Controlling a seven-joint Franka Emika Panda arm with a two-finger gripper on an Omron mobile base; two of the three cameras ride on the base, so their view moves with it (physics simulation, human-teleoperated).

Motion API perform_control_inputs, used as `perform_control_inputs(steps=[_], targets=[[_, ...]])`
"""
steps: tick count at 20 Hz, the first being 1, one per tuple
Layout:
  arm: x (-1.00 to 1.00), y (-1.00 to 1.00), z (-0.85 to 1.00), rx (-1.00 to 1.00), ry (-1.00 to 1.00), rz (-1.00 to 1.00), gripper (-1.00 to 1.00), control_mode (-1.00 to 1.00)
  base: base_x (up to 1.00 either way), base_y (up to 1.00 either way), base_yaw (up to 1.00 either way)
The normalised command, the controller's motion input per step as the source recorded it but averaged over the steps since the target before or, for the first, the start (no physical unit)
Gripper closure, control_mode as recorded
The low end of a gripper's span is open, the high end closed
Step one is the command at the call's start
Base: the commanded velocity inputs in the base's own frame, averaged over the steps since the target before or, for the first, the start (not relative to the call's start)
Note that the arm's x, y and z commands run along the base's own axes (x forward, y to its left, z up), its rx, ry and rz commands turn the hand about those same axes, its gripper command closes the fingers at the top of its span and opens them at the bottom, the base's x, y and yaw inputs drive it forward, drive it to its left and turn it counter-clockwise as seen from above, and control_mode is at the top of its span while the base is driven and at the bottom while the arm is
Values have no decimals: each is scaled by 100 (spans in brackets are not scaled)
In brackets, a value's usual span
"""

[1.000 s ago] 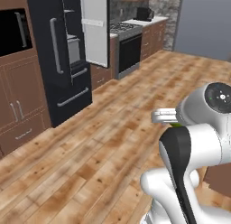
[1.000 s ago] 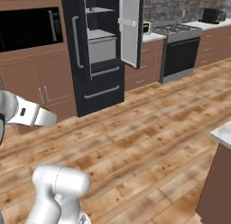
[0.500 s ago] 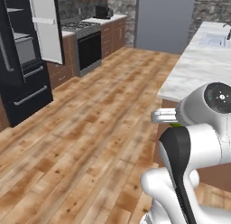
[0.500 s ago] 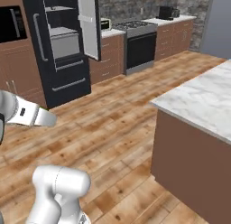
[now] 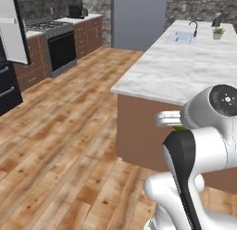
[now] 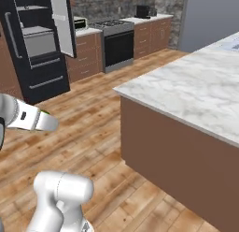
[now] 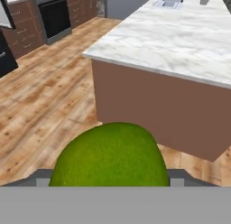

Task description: Gather the mushroom and lime from the fridge and place them on a tray on the dining counter. Then gather the chicken drumsticks from the fridge and place them on the other tray.

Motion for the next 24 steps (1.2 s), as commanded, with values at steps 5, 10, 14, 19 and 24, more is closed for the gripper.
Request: perform_control_inputs(steps=[5, 10, 14, 19, 24], targets=[[0, 0, 0, 0, 0, 0, 100, 100, -58, -100, -18], [0, 0, 0, 0, 0, 0, 100, 100, -56, -100, -16], [0, 0, 0, 0, 0, 0, 100, 100, -47, -100, -16], [0, 0, 0, 0, 0, 0, 100, 100, -40, -100, -15], [0, 0, 0, 0, 0, 0, 100, 100, -28, -100, -14]])
